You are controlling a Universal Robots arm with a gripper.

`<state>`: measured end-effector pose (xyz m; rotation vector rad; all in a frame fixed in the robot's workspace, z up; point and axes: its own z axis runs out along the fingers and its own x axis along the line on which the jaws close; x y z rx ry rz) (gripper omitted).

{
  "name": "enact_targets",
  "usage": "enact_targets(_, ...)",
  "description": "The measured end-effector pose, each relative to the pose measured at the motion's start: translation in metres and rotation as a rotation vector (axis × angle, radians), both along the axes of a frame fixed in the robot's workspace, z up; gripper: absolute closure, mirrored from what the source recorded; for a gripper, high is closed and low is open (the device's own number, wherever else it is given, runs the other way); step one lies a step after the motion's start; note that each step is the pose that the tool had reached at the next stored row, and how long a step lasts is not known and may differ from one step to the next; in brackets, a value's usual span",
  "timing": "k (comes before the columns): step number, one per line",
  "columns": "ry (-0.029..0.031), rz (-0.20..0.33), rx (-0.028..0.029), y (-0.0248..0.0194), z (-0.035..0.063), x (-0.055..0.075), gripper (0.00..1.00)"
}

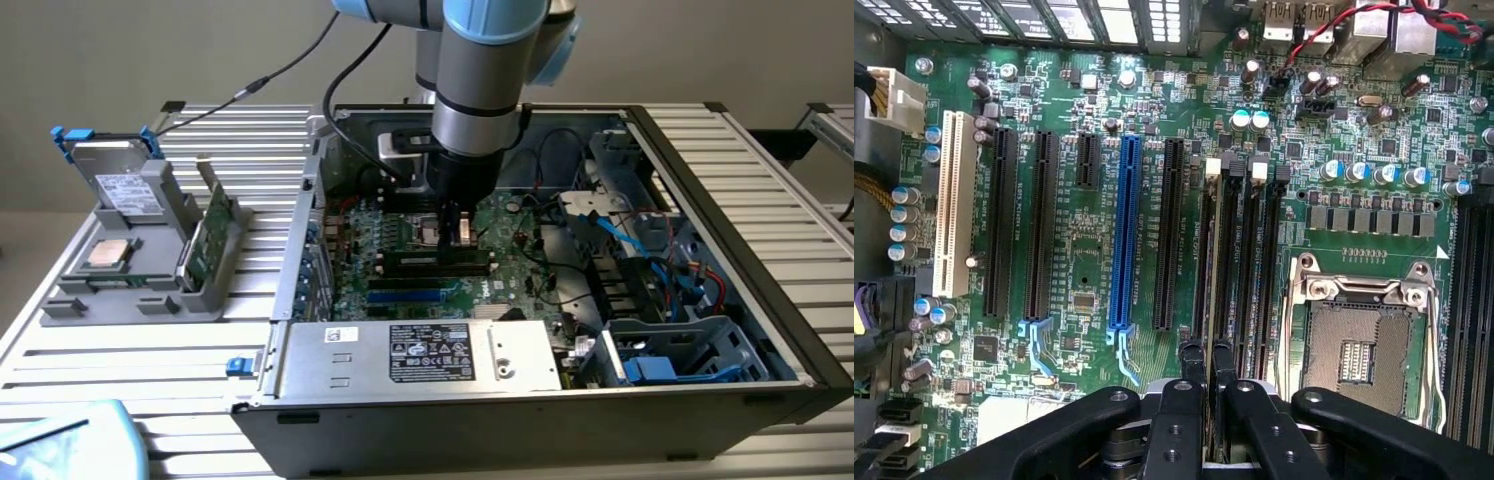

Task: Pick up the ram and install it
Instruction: 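Insert the ram into the slot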

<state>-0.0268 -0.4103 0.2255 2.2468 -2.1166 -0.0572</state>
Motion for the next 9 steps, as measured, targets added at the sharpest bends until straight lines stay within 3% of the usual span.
enact_targets(9, 0.0001, -0.007, -0.0006, -0.0005, 0.0, 0.0, 0.86)
